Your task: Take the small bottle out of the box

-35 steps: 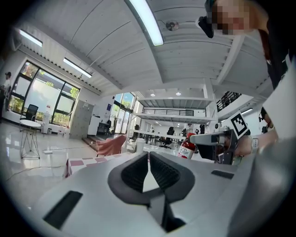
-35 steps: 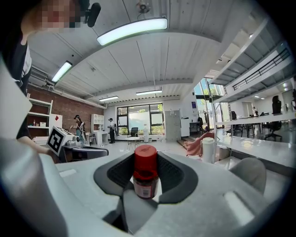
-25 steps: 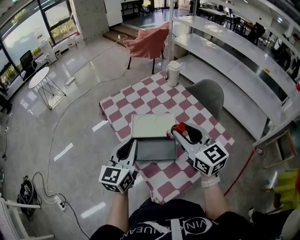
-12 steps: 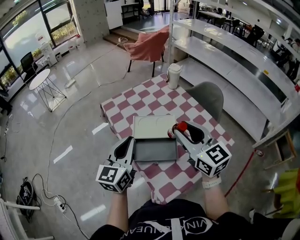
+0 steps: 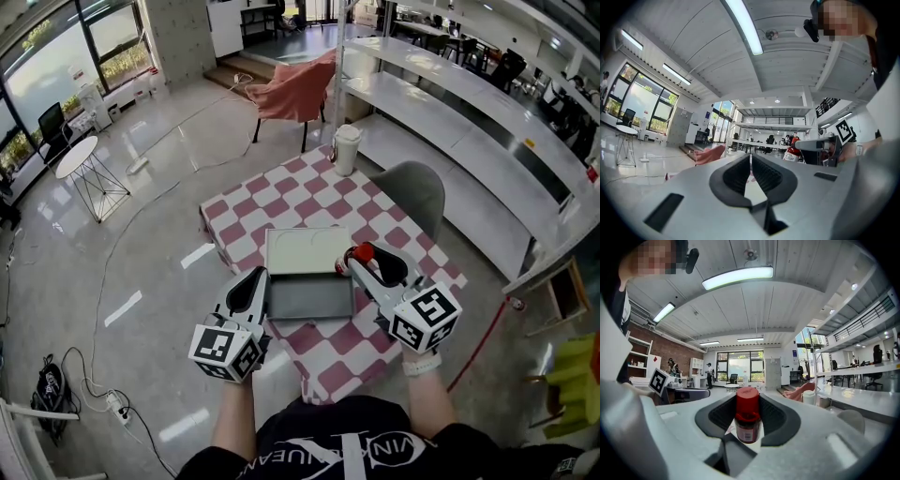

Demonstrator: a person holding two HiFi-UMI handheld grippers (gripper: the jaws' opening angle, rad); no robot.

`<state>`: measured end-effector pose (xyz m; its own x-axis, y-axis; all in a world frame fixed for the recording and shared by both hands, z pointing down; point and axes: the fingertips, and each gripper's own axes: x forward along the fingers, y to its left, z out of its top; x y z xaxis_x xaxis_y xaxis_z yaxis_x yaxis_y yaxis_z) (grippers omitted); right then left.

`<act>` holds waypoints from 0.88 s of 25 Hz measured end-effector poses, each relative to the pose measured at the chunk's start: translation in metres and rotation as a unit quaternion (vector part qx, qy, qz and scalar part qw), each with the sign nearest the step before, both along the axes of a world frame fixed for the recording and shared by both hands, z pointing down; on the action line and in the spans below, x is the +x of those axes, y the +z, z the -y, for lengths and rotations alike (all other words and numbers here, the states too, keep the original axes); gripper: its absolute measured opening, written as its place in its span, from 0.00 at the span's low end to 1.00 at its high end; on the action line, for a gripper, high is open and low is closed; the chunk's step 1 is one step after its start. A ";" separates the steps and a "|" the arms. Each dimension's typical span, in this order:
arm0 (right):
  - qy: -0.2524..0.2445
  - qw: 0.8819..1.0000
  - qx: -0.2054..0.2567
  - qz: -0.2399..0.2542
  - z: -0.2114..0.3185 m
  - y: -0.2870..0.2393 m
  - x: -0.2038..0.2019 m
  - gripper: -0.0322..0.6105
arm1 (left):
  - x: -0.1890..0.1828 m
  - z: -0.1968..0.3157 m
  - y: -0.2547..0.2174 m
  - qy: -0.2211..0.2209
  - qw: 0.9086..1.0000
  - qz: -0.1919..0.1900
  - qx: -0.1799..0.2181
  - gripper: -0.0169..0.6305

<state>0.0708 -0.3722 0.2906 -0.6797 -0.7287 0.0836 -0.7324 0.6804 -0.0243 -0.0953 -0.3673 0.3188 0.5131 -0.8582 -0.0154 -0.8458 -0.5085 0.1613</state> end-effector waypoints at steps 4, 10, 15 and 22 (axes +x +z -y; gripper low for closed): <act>0.004 1.000 0.003 -0.001 -0.002 -0.002 0.002 0.28 | 0.001 -0.001 -0.002 0.003 1.000 -0.002 0.001 0.06; 0.012 1.000 -0.001 -0.001 -0.004 0.001 0.005 0.28 | 0.004 -0.002 -0.001 0.009 1.000 -0.003 -0.003 0.06; 0.013 1.000 -0.002 0.002 -0.004 0.001 0.007 0.28 | 0.005 0.000 0.001 0.010 1.000 -0.001 -0.009 0.06; 0.016 1.000 -0.006 -0.002 -0.003 0.004 0.009 0.28 | 0.009 0.002 0.005 0.014 1.000 -0.002 -0.008 0.06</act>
